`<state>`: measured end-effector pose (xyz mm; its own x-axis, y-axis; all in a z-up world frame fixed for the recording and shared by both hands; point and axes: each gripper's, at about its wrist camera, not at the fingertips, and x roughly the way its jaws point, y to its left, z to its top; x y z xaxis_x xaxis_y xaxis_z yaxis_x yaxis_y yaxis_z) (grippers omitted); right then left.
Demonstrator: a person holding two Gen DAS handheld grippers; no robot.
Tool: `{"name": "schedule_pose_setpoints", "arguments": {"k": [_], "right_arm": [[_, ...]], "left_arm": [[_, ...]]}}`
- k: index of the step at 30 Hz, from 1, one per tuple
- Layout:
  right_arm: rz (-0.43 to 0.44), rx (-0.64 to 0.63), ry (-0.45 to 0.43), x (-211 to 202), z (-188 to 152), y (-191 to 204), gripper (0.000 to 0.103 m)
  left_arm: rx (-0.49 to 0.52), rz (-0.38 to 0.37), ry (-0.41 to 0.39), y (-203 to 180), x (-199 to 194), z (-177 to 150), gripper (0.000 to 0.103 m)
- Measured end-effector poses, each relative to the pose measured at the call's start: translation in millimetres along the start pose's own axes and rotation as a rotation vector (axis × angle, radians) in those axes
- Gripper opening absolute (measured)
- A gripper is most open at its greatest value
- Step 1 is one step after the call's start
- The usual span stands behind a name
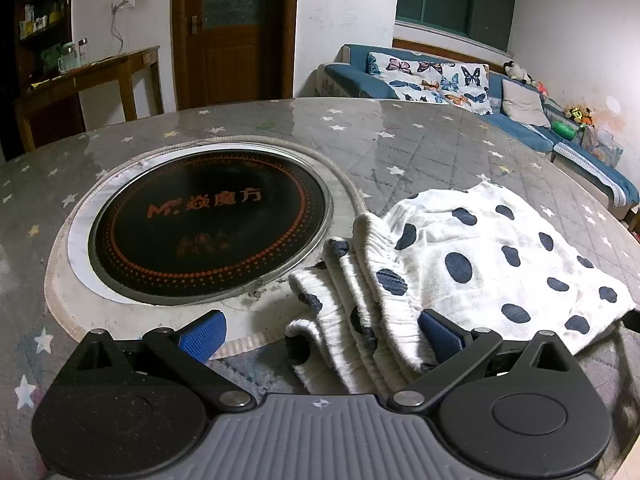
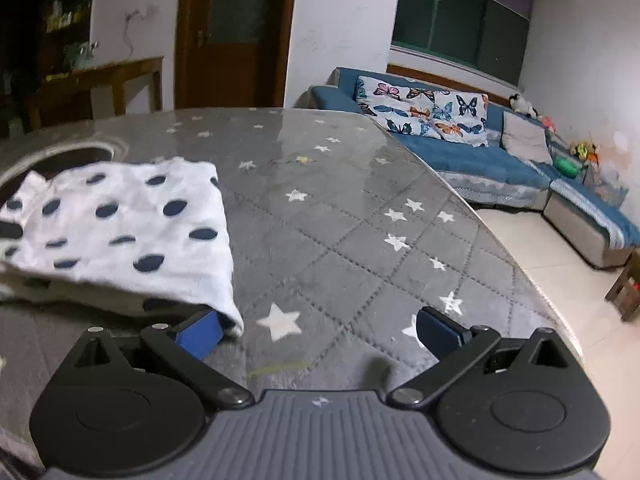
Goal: Fold clothes
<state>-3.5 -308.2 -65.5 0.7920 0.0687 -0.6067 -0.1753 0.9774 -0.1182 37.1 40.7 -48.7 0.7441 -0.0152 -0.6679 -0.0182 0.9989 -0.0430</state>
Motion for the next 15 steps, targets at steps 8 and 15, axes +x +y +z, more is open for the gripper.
{"name": "schedule_pose_setpoints", "arguments": {"k": [8,15], "right_arm": [[0.076,0.016,-0.108,-29,23,-6,0.103],[0.085,-0.021,-0.042,15,23,14,0.103]], "left_arm": [[0.022,0.016,-0.013,-7,-6,0,0.103],[0.005,0.008,-0.001,-3,-5,-1,0.103]]}}
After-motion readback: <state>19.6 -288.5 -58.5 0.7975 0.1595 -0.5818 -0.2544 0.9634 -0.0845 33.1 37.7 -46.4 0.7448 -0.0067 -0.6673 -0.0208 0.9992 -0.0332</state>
